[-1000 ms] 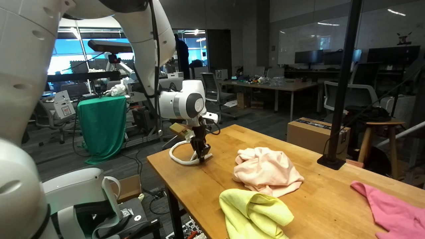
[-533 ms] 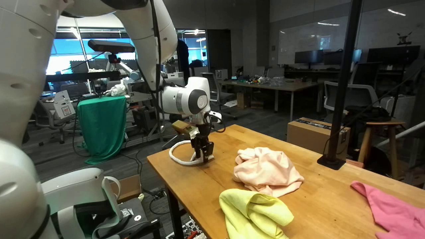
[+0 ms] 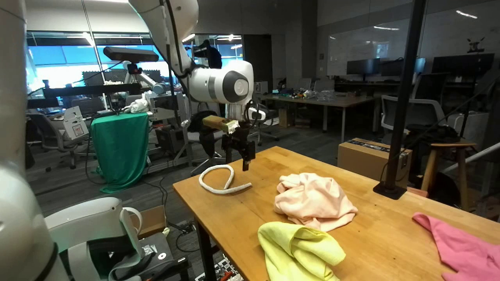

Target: Separate the objects on the table.

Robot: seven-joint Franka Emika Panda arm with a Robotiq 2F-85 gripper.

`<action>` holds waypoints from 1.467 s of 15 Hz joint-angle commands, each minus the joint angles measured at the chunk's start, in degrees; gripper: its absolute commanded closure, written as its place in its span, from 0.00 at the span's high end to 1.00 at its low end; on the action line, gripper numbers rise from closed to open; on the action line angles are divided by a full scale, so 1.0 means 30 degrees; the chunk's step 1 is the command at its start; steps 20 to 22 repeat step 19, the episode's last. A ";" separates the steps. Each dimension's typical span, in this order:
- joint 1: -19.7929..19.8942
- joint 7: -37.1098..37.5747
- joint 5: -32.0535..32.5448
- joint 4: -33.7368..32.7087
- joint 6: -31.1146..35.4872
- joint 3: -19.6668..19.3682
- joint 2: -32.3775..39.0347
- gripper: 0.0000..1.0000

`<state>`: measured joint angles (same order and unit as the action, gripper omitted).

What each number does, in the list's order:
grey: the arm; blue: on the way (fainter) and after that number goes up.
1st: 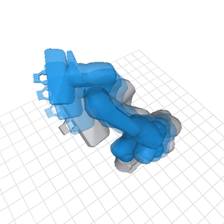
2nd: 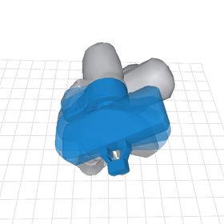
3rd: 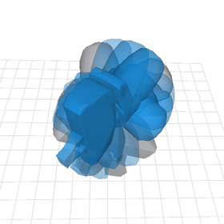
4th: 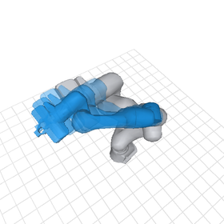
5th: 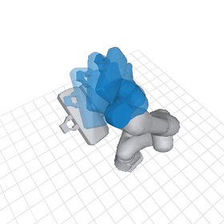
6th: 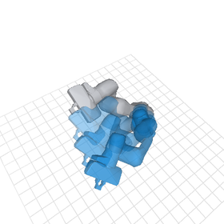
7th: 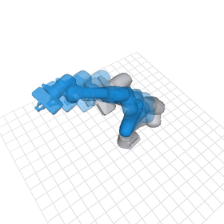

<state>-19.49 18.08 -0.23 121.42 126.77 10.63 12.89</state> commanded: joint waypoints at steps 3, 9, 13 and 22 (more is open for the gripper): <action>0.1160 -0.1887 -0.2142 0.0772 -0.3728 0.0439 -0.4662 1.00; 0.1454 -0.1931 -0.2472 0.3239 -0.3349 0.0381 -0.9242 1.00; 0.1602 -0.1917 -0.2523 0.5106 -0.3073 0.0315 -1.1803 1.00; 0.1882 -0.1693 -0.2170 0.5369 -0.3803 0.0520 -1.2191 1.00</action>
